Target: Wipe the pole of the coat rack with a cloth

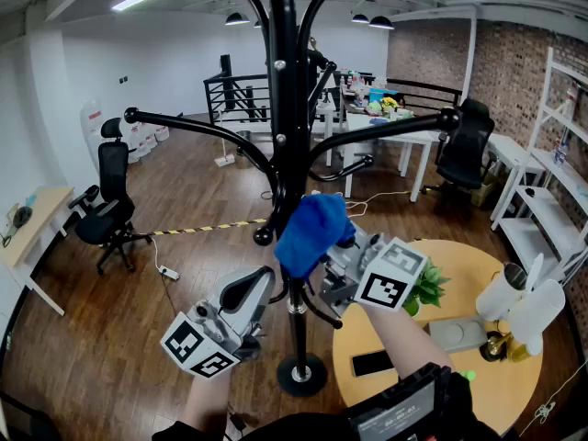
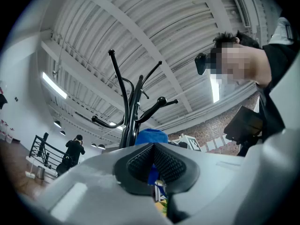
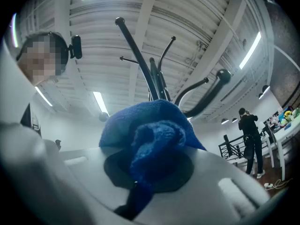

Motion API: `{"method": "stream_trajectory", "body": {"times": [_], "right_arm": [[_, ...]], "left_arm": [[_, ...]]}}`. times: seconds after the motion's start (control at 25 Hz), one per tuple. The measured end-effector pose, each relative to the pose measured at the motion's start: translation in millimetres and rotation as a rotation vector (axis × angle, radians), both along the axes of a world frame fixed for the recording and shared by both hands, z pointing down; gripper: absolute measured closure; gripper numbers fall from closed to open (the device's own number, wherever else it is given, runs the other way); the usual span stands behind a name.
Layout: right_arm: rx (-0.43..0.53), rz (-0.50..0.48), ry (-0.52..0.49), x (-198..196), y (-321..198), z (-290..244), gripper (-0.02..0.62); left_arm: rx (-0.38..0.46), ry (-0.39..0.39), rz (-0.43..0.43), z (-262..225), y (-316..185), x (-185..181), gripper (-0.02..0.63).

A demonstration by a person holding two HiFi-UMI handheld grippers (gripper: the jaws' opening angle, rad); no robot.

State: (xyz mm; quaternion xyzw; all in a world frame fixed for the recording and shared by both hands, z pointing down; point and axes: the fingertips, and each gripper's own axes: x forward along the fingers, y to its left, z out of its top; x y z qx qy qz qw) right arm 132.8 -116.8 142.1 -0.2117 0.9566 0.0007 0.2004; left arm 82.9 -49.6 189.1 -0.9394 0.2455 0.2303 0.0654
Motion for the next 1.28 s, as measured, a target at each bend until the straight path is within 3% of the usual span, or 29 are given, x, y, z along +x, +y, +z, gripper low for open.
{"method": "stream_trajectory", "body": {"times": [0.36, 0.68, 0.84, 1.08, 1.28], "right_arm": [[0.139, 0.018, -0.084, 19.7, 29.7, -98.7, 0.574], [0.283, 0.007, -0.223, 72.6, 102.0, -151.6, 0.574], [0.355, 0.029, -0.231, 85.0, 125.3, -168.4, 0.574], [0.362, 0.082, -0.145, 60.2, 95.2, -153.0, 0.574], [0.230, 0.130, -0.061, 32.4, 38.5, -109.7, 0.574]], "left_arm": [[0.030, 0.019, -0.024, -11.1, 10.6, -17.8, 0.614], [0.050, 0.014, -0.004, -19.6, 16.1, -11.6, 0.614], [0.054, 0.018, 0.007, -20.6, 18.0, -6.9, 0.614], [0.054, 0.023, -0.011, -15.7, 21.3, -12.1, 0.614], [0.030, 0.027, -0.051, -7.8, 24.8, -28.1, 0.614]]}}
